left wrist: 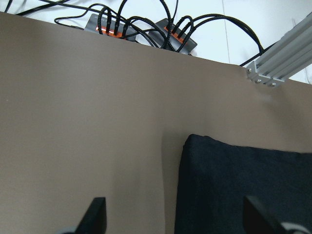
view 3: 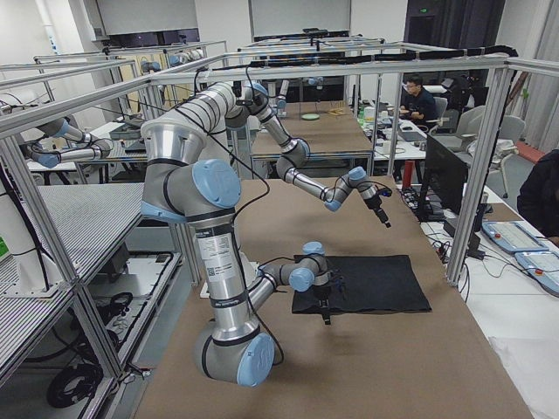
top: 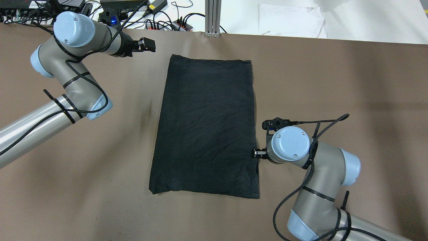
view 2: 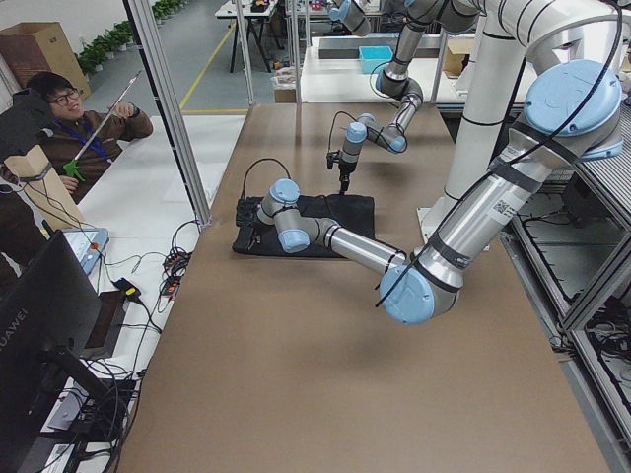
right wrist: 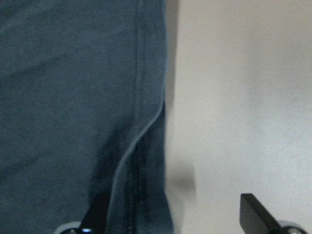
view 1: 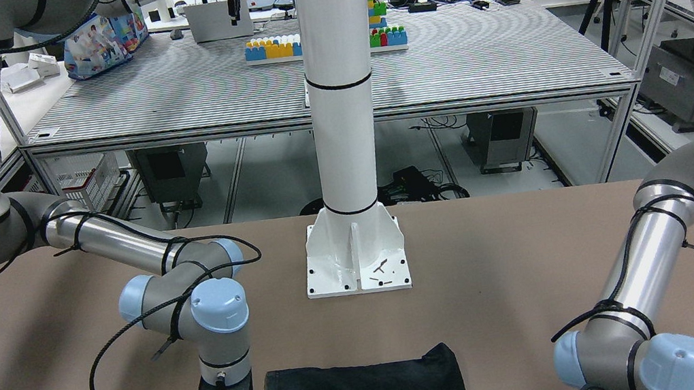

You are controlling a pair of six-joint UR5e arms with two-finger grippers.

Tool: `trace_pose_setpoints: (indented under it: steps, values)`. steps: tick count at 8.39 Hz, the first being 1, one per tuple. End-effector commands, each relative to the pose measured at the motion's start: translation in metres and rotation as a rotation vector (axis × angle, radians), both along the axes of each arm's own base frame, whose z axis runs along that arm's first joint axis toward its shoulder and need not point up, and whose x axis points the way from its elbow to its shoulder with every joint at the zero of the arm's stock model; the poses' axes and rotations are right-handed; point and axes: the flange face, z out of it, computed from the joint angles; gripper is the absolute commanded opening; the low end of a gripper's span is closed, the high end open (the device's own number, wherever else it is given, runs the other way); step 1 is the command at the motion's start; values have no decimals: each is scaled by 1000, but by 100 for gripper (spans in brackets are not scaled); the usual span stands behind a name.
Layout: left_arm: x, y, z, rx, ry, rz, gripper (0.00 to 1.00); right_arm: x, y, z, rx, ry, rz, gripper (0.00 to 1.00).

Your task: Fold clothes

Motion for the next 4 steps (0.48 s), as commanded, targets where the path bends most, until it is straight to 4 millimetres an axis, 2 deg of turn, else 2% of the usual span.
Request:
trace_pose_setpoints:
  steps: [1,2,3,4]
  values:
    - [0,0,-3,2,1,-6,100,43,28,-10,32,-48,-29,94]
    - [0,0,-3,3,3,-4,100,47,30,-32,31,-101,-24,94]
    - [3,1,-2,4,4,0,100,45,29,-65,17,-219,53,94]
    - [8,5,-4,-2,16,4,100,43,30,-85,-24,-375,146,94]
